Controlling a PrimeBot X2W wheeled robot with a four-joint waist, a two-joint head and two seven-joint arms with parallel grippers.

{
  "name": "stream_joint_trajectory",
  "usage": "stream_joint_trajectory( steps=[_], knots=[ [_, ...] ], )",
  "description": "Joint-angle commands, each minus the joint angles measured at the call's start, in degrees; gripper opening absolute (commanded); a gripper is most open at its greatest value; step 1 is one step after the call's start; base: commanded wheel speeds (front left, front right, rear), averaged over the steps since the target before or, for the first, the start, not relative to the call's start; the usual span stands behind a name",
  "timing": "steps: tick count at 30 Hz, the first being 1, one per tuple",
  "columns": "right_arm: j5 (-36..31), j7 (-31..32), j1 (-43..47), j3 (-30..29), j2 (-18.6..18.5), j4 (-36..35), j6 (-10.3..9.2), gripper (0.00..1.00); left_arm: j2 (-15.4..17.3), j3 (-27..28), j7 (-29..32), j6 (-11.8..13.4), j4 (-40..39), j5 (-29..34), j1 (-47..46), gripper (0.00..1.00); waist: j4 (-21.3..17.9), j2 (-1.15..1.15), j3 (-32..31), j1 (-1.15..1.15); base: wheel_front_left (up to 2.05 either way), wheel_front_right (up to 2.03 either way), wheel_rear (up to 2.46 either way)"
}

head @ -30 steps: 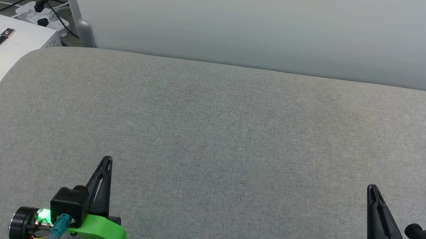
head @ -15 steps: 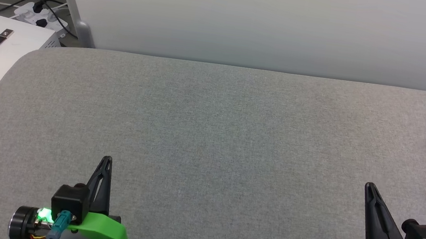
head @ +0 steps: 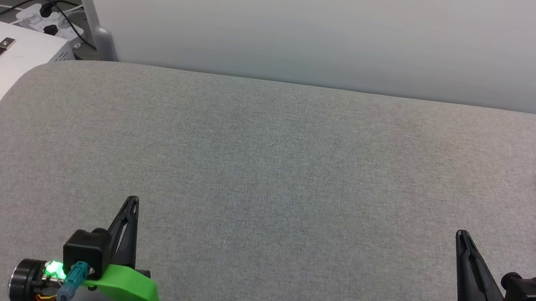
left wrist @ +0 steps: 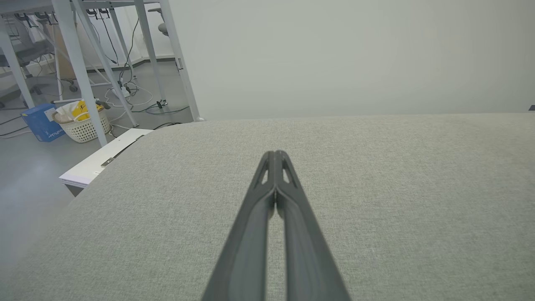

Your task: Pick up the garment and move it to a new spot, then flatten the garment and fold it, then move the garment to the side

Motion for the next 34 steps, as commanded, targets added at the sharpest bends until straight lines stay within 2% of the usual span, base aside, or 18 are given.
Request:
stream_joint_trajectory(
  steps=[1, 34],
  knots=[
    [-0.6, 0.4, -1.3, 0.2, 0.1, 0.3, -0.03, 0.00, -0.2, 0.1, 0.4, -0.2, -0.4, 0.6, -1.3, 0.00, 0.0, 0.00, 0.0, 0.00, 0.00, 0.00, 0.00],
    [-2.4, 4.2, -2.8, 0.6, 0.2, 0.8, -0.04, 0.00, -0.7, 1.1, 4.2, -0.3, -1.3, 1.4, -2.2, 0.00, -0.5, 0.00, -0.2, 0.00, 0.00, 0.00, 0.00]
  ],
)
